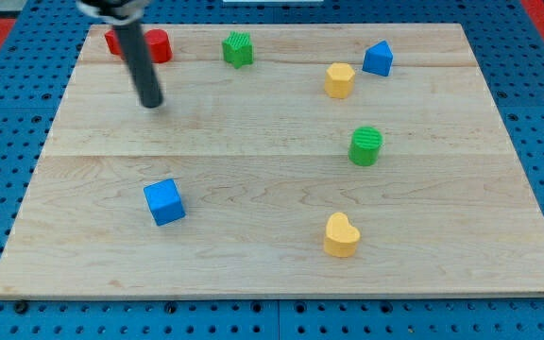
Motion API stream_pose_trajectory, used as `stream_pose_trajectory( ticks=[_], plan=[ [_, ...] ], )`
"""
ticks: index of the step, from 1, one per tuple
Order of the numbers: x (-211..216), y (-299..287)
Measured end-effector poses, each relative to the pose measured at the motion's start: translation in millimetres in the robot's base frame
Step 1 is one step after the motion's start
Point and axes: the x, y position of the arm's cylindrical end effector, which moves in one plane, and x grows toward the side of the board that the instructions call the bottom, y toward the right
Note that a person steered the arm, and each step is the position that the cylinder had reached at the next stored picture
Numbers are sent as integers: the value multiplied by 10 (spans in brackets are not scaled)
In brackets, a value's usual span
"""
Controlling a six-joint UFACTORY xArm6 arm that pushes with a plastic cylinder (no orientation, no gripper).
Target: Point your arm at the bottom of the blue triangle
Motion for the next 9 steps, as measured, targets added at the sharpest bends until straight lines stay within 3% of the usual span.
stream_pose_trajectory(
  ticks=[2, 4, 5, 7, 9],
  plan=[
    [-1, 1697],
    [0, 1988],
    [0, 2660],
    [-2, 2708],
    [-333, 2716]
  ],
)
